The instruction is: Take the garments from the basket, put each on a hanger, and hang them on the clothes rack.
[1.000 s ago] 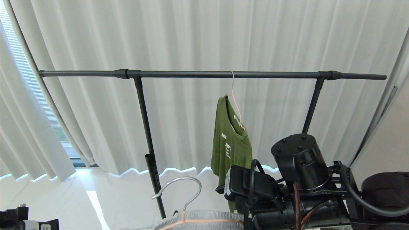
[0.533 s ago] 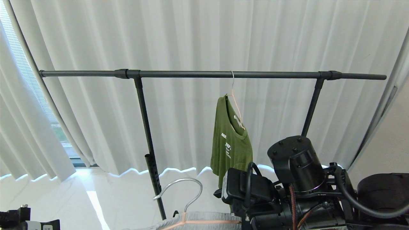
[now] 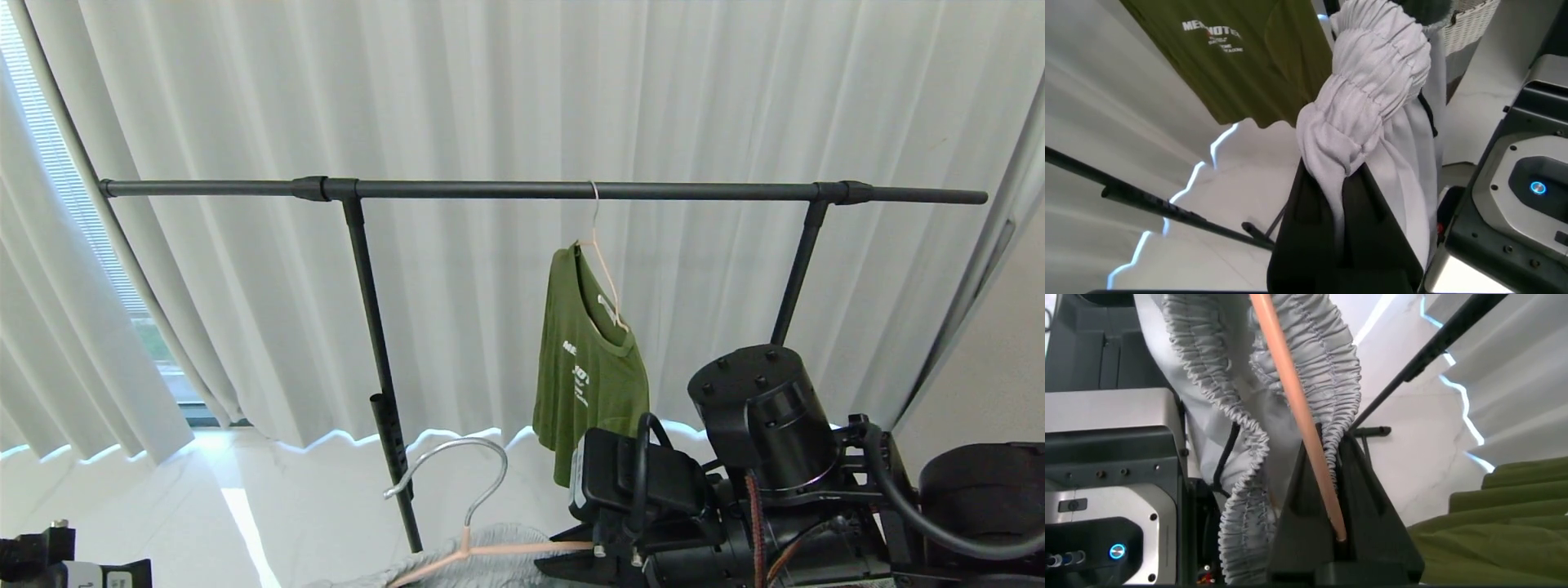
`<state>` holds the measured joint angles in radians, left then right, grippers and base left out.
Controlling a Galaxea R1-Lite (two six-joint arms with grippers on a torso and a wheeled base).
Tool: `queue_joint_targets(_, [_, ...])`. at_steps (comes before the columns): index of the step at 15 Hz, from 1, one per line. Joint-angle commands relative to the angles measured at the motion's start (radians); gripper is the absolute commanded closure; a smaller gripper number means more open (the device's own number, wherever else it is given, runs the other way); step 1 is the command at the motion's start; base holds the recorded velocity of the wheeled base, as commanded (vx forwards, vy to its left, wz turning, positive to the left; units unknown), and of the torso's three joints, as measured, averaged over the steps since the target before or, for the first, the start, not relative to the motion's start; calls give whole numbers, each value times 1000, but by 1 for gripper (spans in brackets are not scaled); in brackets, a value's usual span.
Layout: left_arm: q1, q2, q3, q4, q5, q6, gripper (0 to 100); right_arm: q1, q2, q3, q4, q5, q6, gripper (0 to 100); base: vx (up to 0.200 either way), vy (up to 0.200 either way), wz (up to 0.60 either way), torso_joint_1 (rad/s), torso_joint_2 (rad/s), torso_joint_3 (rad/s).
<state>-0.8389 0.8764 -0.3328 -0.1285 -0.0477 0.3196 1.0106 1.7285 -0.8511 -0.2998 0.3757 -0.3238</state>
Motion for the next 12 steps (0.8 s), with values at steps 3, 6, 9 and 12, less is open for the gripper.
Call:
queue_joint_targets(3, [4,7,3,1,2,-2,0,0,-43,-2,2,0,-1,100,0,0,0,0,0,0])
queue_joint_targets(6, [34,6,11,1,3,-10,0,0,-87,-2,16,-1,0,100,0,0,0,0,0,0])
queue_joint_targets(9, [84,7,28,1,3,-11,0,-7,-124,0,21,-8,-3,100,0,0,0,0,0,0])
queue_joint_targets(12, [158,21,49,1,3,-7,0,-32,-158,0,22,-9,-23,100,0,0,0,0,0,0])
